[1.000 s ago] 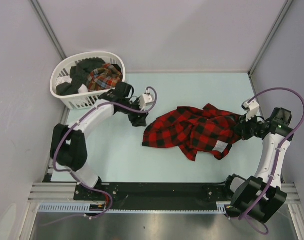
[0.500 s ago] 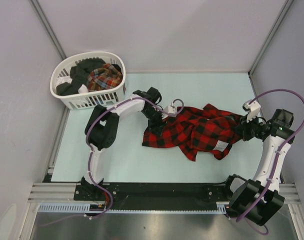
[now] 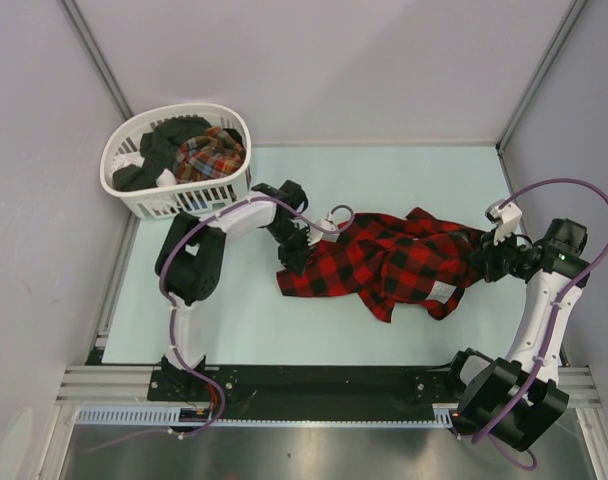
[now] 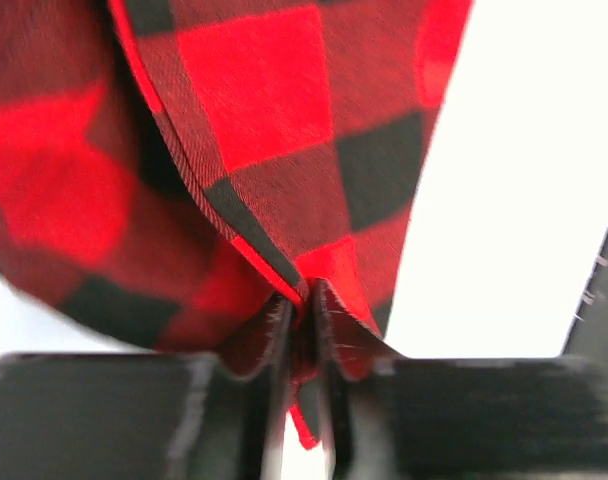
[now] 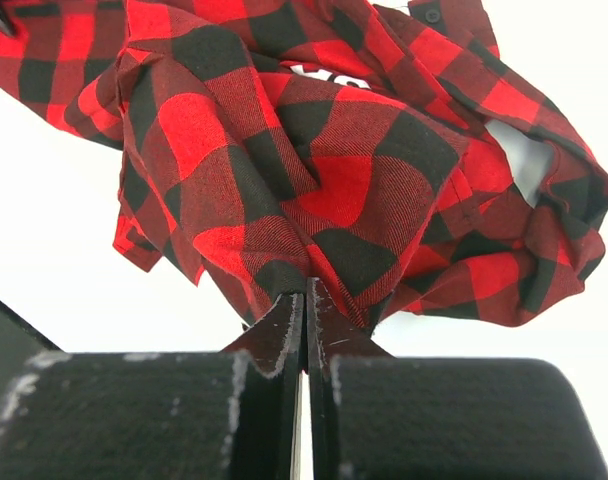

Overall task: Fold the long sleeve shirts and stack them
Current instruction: Flatten the shirt out

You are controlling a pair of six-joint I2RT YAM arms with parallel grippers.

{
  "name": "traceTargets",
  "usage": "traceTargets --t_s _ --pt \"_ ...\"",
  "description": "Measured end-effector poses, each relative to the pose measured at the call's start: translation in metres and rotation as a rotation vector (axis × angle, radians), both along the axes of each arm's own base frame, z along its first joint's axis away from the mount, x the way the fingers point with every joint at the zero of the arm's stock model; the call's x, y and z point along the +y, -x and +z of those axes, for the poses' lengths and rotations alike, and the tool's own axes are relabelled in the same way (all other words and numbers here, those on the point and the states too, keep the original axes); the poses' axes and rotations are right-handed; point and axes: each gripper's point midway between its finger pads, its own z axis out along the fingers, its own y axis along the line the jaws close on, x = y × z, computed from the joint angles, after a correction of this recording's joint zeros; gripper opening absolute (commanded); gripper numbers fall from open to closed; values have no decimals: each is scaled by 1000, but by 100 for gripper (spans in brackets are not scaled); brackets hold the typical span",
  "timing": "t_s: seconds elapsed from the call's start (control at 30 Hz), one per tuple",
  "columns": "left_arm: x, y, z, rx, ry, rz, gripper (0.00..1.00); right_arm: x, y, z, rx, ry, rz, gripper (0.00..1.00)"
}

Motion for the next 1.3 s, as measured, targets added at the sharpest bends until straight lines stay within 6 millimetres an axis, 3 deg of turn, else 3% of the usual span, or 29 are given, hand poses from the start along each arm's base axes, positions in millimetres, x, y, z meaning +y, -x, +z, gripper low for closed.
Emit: traceTargets --t_s 0.13,0.33,0.5,0.67,0.87,1.03,1.17,1.3 --pt "10 8 23 1 25 21 13 1 -1 1 -3 -9 4 0" --pt "9 20 58 -26 95 34 11 2 -2 2 -2 -26 8 0" --pt "16 32 43 2 69 86 1 3 -6 8 -13 -51 1 0" --pt "20 33 22 24 52 183 0 3 -12 14 -24 -82 -20 0" --pt "30 12 32 -53 77 309 0 0 -26 21 -20 -156 -68 0" --pt "49 -35 73 -162 135 475 0 -10 -53 44 -53 -236 -135 0" --pt "64 -74 137 -328 221 584 0 -17 -74 83 -143 -288 -181 0" --pt "63 -87 199 -481 302 604 0 -25 -93 138 -271 -317 -213 0"
